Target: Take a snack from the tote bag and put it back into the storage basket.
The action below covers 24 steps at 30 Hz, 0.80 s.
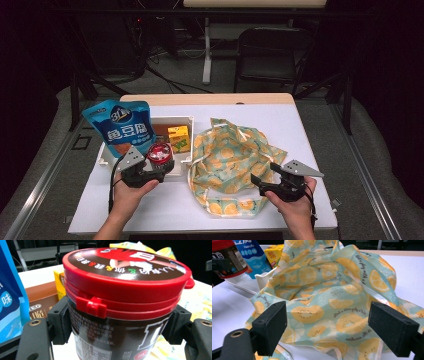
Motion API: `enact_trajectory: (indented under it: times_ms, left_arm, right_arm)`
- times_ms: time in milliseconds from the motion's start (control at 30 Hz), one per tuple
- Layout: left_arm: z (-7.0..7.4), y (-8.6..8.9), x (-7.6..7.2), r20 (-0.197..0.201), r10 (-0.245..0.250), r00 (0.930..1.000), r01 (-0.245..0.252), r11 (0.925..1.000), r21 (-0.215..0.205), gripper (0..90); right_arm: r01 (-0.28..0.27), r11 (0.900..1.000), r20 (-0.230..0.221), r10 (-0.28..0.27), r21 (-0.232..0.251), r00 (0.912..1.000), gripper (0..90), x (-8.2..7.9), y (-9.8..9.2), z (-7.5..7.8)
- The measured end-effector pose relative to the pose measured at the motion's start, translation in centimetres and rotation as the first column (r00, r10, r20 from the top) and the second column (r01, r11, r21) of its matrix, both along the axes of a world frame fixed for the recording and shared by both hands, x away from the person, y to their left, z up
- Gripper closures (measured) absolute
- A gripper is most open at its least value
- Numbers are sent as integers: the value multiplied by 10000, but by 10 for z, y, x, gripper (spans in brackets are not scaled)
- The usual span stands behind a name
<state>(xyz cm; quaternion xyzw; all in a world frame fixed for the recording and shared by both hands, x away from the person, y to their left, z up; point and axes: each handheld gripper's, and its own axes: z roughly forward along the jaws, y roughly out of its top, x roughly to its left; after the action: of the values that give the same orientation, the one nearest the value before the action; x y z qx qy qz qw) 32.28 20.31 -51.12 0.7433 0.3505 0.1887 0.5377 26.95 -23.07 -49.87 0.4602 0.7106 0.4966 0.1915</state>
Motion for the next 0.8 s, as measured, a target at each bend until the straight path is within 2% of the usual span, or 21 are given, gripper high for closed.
enact_trajectory:
  times_ms: [167, 400, 433, 533, 633, 800]
  left_arm:
    - [-12, -2, 14, -169, 102, 9998, -103, 9999, -80, 255]
    - [-30, 0, 30, -554, 139, 9984, -124, 9996, 269, 254]
    - [-31, 0, 32, -575, 159, 9982, -135, 9990, 424, 254]
    - [-36, 0, 37, -655, 112, 9978, -89, 9993, 355, 254]
    - [-40, -2, 41, -789, 155, 9968, -116, 9987, 496, 254]
    - [-48, -5, 45, -1103, -65, 9939, 159, 9963, 843, 254]
  right_arm:
    - [39, 10000, -29, -39, 16, 10000, 154, 1, 0, -3]
    - [-29, 10000, -81, 28, -76, 10000, 156, 1, 1, -5]
    - [13, 10000, -72, -13, -32, 10000, 157, 1, 1, -5]
    - [-23, 10000, -117, 23, -39, 9999, 158, 1, 2, -6]
    - [-36, 10000, -114, 36, -40, 9999, 158, 1, 3, -7]
    - [-112, 9999, -157, 110, -109, 9998, 160, 1, 4, -7]
